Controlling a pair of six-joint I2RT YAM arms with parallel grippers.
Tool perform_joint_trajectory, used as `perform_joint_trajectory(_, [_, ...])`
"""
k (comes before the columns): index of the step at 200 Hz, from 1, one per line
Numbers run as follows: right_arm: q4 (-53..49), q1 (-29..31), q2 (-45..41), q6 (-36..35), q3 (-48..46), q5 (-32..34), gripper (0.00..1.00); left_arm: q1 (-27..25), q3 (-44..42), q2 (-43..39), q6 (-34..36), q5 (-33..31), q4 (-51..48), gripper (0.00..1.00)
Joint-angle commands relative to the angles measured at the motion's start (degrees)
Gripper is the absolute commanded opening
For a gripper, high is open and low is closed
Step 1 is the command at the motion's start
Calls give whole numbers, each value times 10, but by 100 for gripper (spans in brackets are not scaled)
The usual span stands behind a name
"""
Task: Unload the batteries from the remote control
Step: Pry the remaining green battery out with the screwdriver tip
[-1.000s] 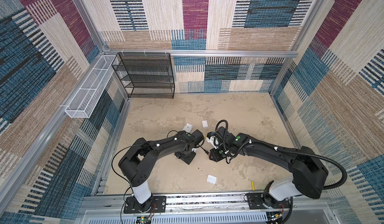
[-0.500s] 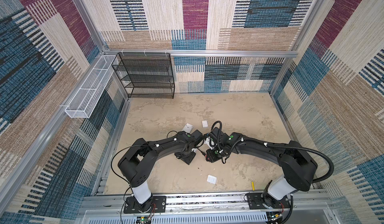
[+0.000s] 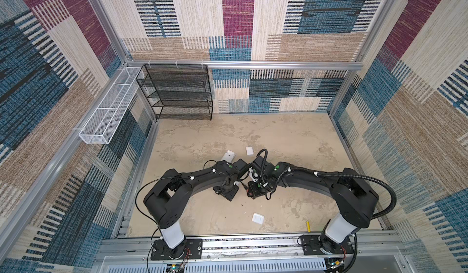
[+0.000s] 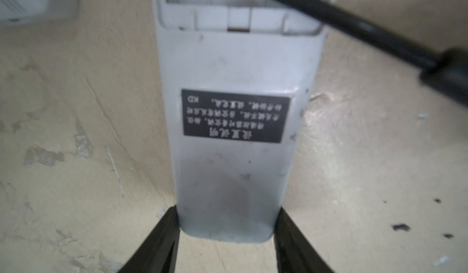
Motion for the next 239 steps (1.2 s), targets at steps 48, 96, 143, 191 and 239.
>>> perform_joint_trajectory(48, [66, 4, 9, 61, 1, 27, 0, -3, -8, 6, -14, 31, 39, 44])
perform_joint_trajectory(96, [59, 3, -6, 47, -4, 48, 0, -2, -9, 9, -23, 26, 36, 44])
perform_joint_trajectory(143, [52, 2, -29, 33, 2, 65, 0, 2, -6, 16, -24, 22, 20, 44])
perform_joint_trajectory(191, [58, 2, -41, 24, -5, 58, 0, 4, -2, 18, -25, 19, 5, 44])
perform_joint_trajectory(239, [61, 1, -59, 19, -15, 55, 0, 4, 7, 21, -23, 11, -10, 44])
